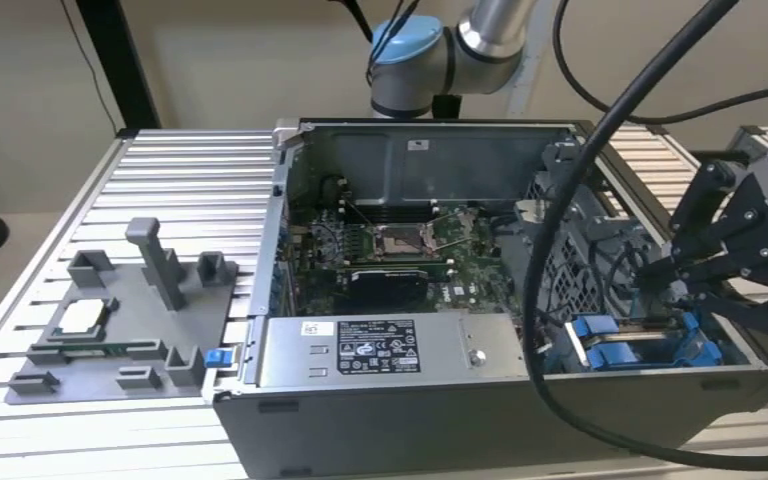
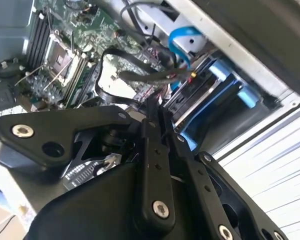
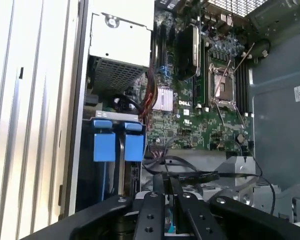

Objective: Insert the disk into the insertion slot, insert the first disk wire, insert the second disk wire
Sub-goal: 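Insert the second disk wire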

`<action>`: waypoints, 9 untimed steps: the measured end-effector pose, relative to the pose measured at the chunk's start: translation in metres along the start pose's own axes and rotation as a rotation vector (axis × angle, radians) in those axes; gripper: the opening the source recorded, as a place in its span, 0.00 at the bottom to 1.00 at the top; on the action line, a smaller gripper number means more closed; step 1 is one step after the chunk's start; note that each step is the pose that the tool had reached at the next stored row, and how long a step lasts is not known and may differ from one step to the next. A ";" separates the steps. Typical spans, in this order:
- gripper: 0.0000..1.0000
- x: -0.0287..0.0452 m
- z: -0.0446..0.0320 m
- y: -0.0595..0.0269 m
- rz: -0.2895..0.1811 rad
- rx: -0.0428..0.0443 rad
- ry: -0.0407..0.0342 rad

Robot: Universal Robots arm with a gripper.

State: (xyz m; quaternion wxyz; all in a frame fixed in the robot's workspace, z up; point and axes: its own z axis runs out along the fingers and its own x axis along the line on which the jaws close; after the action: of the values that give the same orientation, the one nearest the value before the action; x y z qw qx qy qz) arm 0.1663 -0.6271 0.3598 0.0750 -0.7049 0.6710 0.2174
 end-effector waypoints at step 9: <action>0.00 -0.0026 0.0034 0.0082 0.005 0.0528 0.1467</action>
State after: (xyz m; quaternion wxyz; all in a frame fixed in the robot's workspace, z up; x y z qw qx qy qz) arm 0.1576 -0.6241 0.3594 0.0437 -0.7151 0.6819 0.1476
